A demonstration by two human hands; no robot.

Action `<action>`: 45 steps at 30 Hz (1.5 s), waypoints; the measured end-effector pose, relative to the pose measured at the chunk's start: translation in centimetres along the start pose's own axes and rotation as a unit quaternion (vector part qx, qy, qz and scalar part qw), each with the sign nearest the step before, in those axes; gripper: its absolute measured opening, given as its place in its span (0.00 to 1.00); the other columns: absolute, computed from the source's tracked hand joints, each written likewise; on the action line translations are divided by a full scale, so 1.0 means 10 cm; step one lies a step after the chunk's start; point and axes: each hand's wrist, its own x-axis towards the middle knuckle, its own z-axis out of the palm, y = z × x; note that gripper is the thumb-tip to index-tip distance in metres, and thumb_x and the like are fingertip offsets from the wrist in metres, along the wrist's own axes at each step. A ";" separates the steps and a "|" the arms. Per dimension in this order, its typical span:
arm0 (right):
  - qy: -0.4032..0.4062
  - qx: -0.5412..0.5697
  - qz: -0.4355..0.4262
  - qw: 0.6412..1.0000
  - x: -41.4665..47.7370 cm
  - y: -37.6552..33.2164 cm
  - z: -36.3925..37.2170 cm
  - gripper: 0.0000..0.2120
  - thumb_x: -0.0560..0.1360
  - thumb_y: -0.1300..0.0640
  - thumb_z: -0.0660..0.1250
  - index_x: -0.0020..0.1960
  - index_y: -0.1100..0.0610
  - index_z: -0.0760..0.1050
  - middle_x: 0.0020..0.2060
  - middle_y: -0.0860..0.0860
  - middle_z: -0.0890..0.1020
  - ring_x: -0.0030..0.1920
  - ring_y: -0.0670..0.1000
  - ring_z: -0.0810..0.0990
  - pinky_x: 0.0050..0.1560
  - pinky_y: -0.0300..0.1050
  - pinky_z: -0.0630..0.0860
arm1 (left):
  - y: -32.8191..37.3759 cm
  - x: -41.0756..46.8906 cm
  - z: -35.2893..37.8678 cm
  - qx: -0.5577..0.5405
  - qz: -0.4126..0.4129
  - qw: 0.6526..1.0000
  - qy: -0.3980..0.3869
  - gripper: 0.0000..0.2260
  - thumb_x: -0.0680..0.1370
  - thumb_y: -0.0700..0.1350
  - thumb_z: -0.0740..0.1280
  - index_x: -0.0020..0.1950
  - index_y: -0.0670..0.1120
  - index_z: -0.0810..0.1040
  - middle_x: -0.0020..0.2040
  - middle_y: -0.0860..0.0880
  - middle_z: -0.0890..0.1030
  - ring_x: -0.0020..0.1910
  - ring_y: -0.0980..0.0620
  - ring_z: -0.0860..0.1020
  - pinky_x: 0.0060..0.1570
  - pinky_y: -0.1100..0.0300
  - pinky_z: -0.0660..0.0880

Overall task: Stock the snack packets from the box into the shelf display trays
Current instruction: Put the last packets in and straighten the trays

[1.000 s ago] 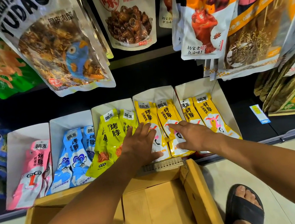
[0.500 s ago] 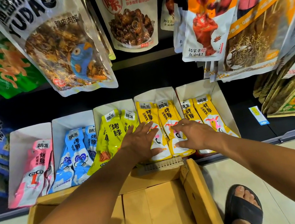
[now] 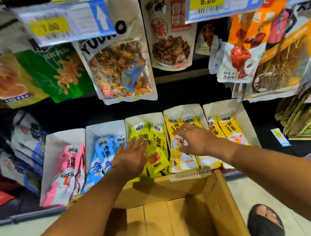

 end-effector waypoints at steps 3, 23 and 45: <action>-0.008 0.068 0.003 0.998 0.11 -0.34 0.11 0.32 0.78 0.47 0.69 0.79 0.48 0.61 0.75 0.56 0.64 0.73 0.60 0.68 0.68 0.54 0.71 | -0.23 -0.15 0.12 -0.010 -0.002 1.000 -0.007 0.29 0.84 0.57 0.45 0.82 0.44 0.61 0.82 0.43 0.61 0.81 0.40 0.60 0.77 0.36 0.59; 0.005 0.005 0.099 0.995 0.33 -0.81 0.74 0.24 0.75 0.39 0.67 0.63 0.54 0.76 0.58 0.56 0.80 0.59 0.59 0.78 0.52 0.49 0.77 | -0.38 -0.26 0.29 -0.068 -0.020 0.994 -0.078 0.31 0.82 0.60 0.64 0.82 0.54 0.58 0.84 0.53 0.55 0.81 0.49 0.57 0.76 0.47 0.62; -0.046 0.064 0.021 0.997 0.53 -0.75 0.78 0.32 0.79 0.45 0.66 0.79 0.48 0.60 0.78 0.54 0.60 0.77 0.59 0.59 0.75 0.54 0.62 | -0.50 -0.11 0.43 -0.083 0.021 0.994 -0.069 0.33 0.82 0.60 0.64 0.83 0.55 0.56 0.84 0.51 0.55 0.83 0.48 0.54 0.79 0.44 0.57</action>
